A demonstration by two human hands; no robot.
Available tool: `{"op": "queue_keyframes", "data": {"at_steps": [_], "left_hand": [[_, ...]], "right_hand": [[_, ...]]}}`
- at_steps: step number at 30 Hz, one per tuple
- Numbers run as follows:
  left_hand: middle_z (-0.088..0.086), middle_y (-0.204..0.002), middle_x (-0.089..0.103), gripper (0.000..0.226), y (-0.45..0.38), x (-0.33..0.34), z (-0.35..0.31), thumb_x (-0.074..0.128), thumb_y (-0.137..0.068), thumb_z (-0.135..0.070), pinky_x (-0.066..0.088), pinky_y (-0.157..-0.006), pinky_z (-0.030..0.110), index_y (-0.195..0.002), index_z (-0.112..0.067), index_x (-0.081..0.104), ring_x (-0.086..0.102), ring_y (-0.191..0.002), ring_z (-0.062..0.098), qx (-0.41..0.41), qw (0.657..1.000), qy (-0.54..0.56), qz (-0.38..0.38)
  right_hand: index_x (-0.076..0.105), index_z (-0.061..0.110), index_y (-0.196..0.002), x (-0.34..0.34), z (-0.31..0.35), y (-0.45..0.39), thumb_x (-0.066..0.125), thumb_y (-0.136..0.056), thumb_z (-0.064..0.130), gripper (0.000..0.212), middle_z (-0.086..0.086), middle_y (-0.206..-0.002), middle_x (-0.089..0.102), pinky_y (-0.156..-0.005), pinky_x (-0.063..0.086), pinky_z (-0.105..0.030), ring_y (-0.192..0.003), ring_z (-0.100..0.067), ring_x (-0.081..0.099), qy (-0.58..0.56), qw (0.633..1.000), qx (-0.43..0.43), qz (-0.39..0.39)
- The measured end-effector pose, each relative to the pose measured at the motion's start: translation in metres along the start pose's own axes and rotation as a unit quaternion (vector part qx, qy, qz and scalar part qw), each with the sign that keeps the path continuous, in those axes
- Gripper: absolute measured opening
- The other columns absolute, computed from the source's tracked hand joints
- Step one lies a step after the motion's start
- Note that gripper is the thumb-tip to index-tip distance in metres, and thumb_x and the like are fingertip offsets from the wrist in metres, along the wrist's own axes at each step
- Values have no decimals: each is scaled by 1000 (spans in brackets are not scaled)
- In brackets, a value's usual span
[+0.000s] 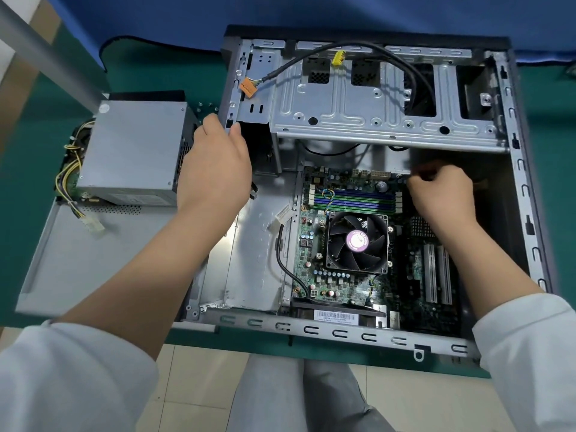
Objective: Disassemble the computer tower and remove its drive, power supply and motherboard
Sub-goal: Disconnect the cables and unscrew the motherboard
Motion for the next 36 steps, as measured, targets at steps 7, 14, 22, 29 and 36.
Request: {"op": "queue_keyframes", "data": {"at_steps": [7,14,22,29,36], "left_hand": [[22,-121,52,41,-1,1,1,25,-103,-32,32,-70,37,-125,0,40,54,-98,42,4,1000,-5,-4],[22,-119,52,40,-1,0,0,25,-103,-31,33,-69,37,-123,0,40,55,-96,41,10,1000,-5,-6],[23,-119,52,40,-1,-3,-1,25,-103,-30,34,-71,39,-122,1,41,55,-97,41,7,1000,9,0],[22,-124,50,44,4,-6,-2,24,-103,-32,39,-76,43,-127,1,39,55,-101,40,-1,1000,20,21],[16,-132,44,47,25,-14,-4,43,-97,-30,30,-101,39,-137,-6,37,38,-121,33,64,997,6,-34]], "right_hand": [[51,6,-68,3,-4,-6,49,-88,15,21,-3,-56,46,-50,25,-29,-50,-16,40,-7,1000,3,-12],[58,10,-78,4,-6,-5,53,-83,12,8,3,-60,49,-61,31,-22,-67,-21,48,-48,999,17,1],[55,12,-93,-7,-8,10,54,-86,16,9,-3,-83,57,-74,49,-40,-79,-22,55,-204,976,76,-4],[56,20,-82,-21,-12,45,54,-88,9,13,2,-75,53,-44,40,-18,-55,-9,45,-351,928,125,19],[59,9,-85,-33,-15,71,54,-88,1,10,2,-63,46,-36,27,-17,-41,-6,38,-482,858,173,51]]}}
Point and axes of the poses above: each hand's wrist, its own y-axis away from the middle knuckle, its own x-axis out of the palm, z = x × y, the point moved 4 cm from there along -y, towards the middle knuckle
